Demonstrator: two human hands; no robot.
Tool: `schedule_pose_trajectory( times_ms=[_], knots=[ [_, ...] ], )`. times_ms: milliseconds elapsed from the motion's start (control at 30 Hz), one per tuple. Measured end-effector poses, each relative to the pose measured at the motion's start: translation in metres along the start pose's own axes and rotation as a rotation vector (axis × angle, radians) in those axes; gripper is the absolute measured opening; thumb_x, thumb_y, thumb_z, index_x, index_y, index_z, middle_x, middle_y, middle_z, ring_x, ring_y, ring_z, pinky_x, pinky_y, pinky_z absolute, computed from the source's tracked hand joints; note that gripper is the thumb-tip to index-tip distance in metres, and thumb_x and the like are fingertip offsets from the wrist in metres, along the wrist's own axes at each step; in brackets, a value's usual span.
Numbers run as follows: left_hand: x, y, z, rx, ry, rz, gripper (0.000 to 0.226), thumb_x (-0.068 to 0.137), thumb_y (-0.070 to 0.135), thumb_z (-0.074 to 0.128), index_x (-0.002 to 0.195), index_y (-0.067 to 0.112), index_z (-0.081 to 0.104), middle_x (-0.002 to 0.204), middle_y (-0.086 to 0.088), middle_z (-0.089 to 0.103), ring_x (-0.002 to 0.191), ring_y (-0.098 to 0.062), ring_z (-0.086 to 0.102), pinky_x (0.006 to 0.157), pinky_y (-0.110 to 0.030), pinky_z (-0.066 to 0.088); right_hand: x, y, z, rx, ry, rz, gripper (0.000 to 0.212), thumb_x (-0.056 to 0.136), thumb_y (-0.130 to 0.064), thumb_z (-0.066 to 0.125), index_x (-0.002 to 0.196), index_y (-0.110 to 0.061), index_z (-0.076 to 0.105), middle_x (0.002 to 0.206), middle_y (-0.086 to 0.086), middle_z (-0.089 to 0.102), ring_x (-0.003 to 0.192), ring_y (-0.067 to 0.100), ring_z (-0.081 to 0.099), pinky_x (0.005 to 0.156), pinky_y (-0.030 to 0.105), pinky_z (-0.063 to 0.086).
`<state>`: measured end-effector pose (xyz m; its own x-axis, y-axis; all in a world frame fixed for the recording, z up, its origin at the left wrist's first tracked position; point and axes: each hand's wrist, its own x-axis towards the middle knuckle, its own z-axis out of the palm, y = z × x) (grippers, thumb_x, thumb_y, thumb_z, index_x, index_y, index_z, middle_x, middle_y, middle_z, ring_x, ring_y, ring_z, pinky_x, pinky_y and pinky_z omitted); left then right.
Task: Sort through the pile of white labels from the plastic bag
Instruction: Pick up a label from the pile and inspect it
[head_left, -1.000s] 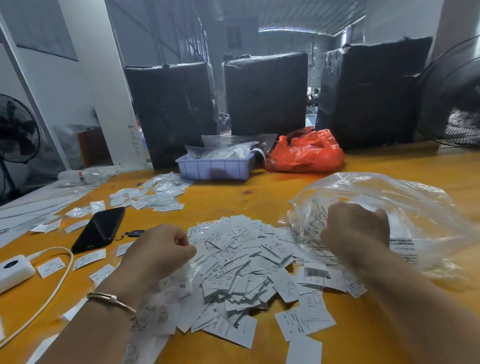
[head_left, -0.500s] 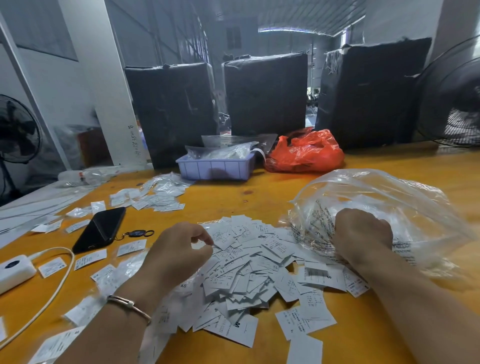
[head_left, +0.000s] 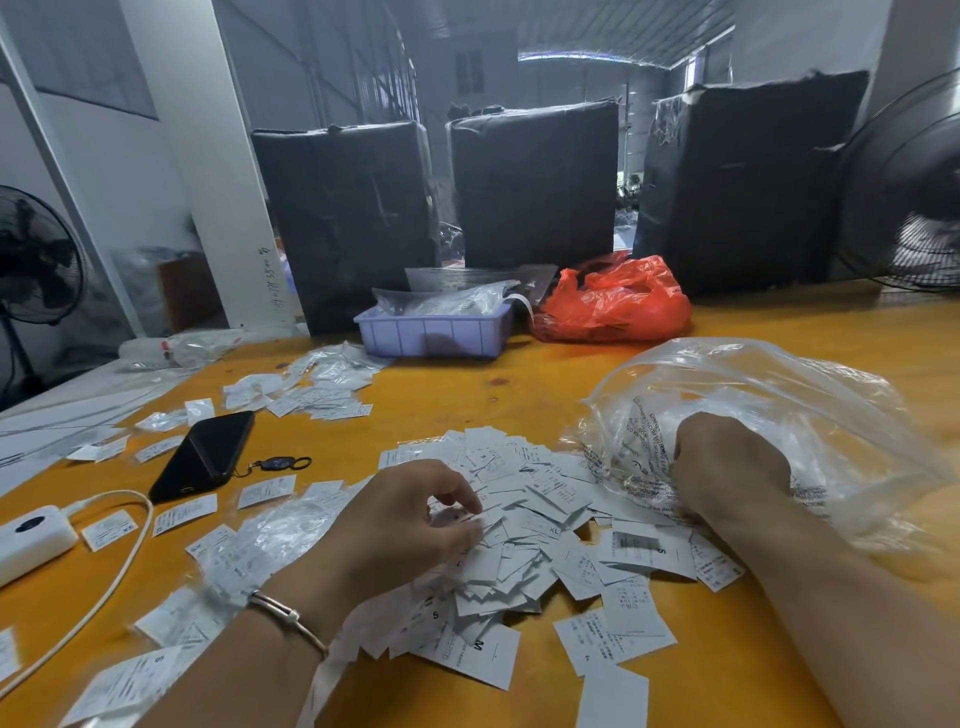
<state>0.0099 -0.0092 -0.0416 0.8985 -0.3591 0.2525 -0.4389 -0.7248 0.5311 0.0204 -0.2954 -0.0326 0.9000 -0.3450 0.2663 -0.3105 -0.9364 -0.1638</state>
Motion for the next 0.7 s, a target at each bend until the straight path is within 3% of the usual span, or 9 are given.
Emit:
schedule_pose_trajectory(
  times_ms=[300, 400, 500, 700],
  knots=[
    [0.0, 0.0, 0.002, -0.015, 0.017, 0.016, 0.007, 0.083, 0.034, 0.075, 0.089, 0.035, 0.071, 0.093, 0.021, 0.067, 0.094, 0.004, 0.06, 0.084, -0.028, 0.055, 0.002, -0.005, -0.005, 0.148, 0.106, 0.07, 0.03, 0.084, 0.0, 0.051, 0.058, -0.012, 0.044, 0.058, 0.003, 0.044, 0.05, 0.02, 0.039, 0.048, 0.023, 0.03],
    [-0.001, 0.001, 0.001, -0.018, 0.024, 0.024, 0.007, 0.083, 0.033, 0.075, 0.088, 0.035, 0.071, 0.093, 0.021, 0.067, 0.095, 0.004, 0.06, 0.082, -0.022, 0.054, 0.001, -0.007, -0.005, 0.164, 0.255, -0.013, 0.026, 0.079, 0.002, 0.051, 0.055, -0.007, 0.049, 0.055, 0.006, 0.049, 0.05, 0.023, 0.04, 0.052, 0.027, 0.029],
    [0.0, 0.001, 0.0, -0.011, 0.032, 0.031, 0.006, 0.083, 0.034, 0.075, 0.088, 0.035, 0.072, 0.094, 0.021, 0.067, 0.095, 0.004, 0.06, 0.081, -0.021, 0.052, 0.002, -0.006, -0.002, 0.254, 0.391, -0.083, 0.02, 0.08, 0.004, 0.053, 0.063, -0.002, 0.063, 0.065, 0.016, 0.063, 0.059, 0.032, 0.052, 0.058, 0.031, 0.038],
    [-0.001, 0.003, -0.001, 0.002, 0.052, 0.03, 0.009, 0.084, 0.033, 0.075, 0.092, 0.034, 0.071, 0.097, 0.02, 0.067, 0.097, 0.004, 0.058, 0.083, -0.023, 0.052, -0.007, -0.018, -0.008, 0.535, 0.507, -0.278, 0.015, 0.085, 0.003, 0.06, 0.082, 0.003, 0.074, 0.078, 0.02, 0.072, 0.075, 0.036, 0.067, 0.069, 0.039, 0.054]
  ],
)
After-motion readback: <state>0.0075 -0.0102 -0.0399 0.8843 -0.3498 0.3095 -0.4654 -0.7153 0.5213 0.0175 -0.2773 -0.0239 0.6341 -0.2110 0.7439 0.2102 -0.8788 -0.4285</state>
